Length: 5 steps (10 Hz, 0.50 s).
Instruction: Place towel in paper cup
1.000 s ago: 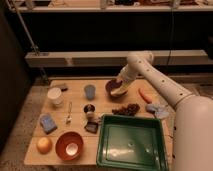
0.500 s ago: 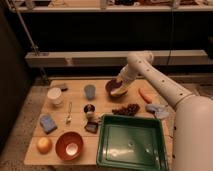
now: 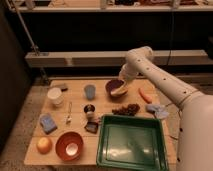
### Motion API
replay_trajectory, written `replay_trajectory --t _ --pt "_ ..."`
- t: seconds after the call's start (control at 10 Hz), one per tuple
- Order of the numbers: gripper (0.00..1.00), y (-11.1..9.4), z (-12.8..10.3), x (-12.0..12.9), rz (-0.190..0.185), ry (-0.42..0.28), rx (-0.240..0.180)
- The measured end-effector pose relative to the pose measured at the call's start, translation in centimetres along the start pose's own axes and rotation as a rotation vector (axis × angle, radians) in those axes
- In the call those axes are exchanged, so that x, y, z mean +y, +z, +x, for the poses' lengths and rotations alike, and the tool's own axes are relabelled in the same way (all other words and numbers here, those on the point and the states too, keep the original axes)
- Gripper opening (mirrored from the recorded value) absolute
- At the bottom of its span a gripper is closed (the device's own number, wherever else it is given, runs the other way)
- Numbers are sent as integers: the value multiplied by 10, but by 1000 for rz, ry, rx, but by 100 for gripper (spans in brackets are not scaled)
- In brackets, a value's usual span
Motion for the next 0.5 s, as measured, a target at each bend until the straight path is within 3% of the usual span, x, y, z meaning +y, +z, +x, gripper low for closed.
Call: replay_trajectory --t 0.2,0.3,0.5 --pt "42 -49 12 -6 11 -3 51" --pt "42 -75 20 -5 7 0 56" --pt "42 -118 49 9 -36 17 51"
